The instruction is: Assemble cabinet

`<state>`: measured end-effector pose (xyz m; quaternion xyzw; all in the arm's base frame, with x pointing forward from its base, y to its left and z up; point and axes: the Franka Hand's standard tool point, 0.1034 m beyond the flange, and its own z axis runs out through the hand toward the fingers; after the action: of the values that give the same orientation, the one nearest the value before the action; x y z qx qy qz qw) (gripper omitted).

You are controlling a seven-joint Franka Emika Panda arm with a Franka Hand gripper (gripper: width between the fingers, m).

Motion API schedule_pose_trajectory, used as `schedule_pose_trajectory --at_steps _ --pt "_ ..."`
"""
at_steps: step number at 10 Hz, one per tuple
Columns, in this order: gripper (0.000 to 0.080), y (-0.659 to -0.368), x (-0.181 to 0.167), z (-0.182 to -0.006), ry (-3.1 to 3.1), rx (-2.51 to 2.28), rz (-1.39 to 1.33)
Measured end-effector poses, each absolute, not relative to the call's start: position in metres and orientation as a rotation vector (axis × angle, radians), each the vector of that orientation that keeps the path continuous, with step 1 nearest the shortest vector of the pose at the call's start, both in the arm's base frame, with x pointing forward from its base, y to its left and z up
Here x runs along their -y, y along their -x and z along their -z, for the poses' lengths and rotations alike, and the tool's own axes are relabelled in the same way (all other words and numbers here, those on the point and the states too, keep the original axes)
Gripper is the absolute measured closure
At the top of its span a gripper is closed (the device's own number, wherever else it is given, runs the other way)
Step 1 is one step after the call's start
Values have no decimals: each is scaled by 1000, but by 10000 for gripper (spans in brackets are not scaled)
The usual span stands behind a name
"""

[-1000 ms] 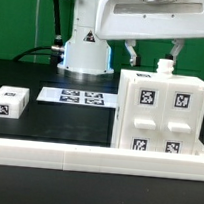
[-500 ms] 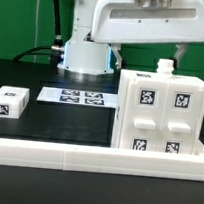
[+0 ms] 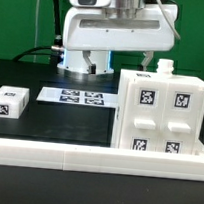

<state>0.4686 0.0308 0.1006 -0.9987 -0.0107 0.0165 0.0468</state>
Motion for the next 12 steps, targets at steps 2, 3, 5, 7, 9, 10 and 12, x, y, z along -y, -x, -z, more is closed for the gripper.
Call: schedule_pose_trajectory --at_steps 2,3,5,7,9,10,12 --pt "2 -468 -29 -100 3048 32 -52" --pt "2 -468 -27 -100 3048 29 -52" --pt "2 -468 -12 -99 3051 15 -51" --pt "2 -452 17 -89 3060 27 -73" --pt "2 -445 48 -84 3074 3 -68" --pt "2 -446 55 -85 3076 -6 -64" --pt "2 -444 69 -85 3079 -15 -63"
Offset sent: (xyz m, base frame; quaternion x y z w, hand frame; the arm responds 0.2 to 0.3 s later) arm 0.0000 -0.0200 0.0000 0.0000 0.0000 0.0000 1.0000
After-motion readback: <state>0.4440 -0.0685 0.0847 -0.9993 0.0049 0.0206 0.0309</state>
